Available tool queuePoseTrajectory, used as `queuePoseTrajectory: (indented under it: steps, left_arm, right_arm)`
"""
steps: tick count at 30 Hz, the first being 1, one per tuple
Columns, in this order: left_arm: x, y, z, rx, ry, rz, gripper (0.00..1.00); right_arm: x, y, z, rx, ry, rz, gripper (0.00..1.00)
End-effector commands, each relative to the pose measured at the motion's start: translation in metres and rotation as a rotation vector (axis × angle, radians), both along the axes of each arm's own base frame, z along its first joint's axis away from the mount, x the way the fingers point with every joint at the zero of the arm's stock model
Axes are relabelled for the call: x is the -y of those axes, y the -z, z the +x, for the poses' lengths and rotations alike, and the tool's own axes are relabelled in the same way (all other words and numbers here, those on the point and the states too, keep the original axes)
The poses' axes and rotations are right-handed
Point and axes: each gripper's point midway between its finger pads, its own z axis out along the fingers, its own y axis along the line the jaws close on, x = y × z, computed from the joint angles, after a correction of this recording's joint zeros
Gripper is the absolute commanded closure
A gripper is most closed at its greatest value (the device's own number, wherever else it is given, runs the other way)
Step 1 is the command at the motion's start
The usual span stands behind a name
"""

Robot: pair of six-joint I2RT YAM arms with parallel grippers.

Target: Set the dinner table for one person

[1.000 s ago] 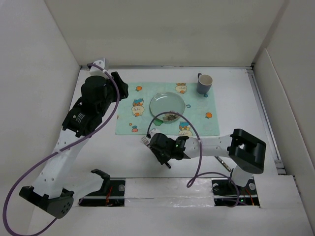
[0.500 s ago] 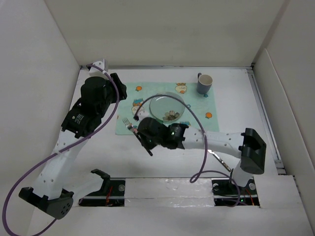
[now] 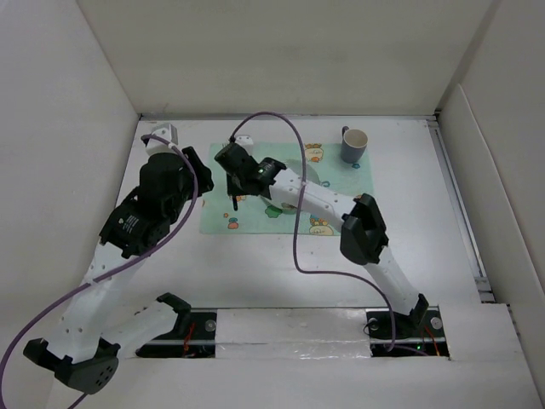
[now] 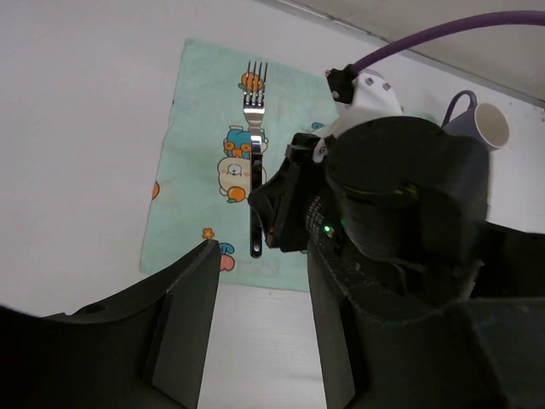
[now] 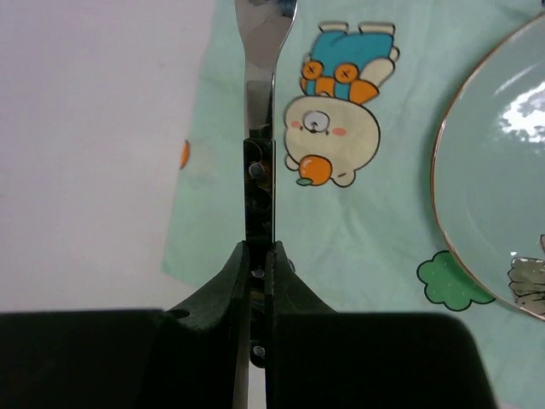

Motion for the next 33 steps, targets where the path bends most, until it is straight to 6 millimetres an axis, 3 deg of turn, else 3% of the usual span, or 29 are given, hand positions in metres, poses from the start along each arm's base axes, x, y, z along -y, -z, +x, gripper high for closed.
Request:
queuePoseTrajectory:
  steps: [1,8,13,21,28,30,33]
  left_arm:
    - [-0.002,0.009,-0.006,-0.013,-0.050,-0.025,0.58]
    - [0.014,0.024,-0.014,-0.033,0.029,-0.019,0.58]
    - [0.023,0.035,-0.021,-0.052,0.077,-0.013,0.58]
    - [0.020,0.039,-0.020,-0.047,0.068,0.009,0.58]
    - [0.021,0.043,-0.020,-0.050,0.073,0.014,0.58]
    - [0.021,0.042,-0.019,-0.047,0.074,0.012,0.58]
    - [0.023,0.043,-0.019,-0.049,0.078,0.010,0.58]
  right_arm:
    - [-0.005,-0.005,0.010,-0.018,0.084,0.060,1.00]
    - [0.001,0.044,0.028,-0.080,0.185,0.048,1.00]
    - [0.002,0.060,0.041,-0.094,0.209,0.063,1.00]
    - [0.011,0.101,0.049,-0.140,0.219,-0.005,1.00]
    - [0.012,0.113,0.051,-0.161,0.213,-0.012,1.00]
    - [0.013,0.114,0.050,-0.162,0.210,-0.016,0.96]
    - [0.010,0.106,0.048,-0.168,0.196,-0.001,0.73]
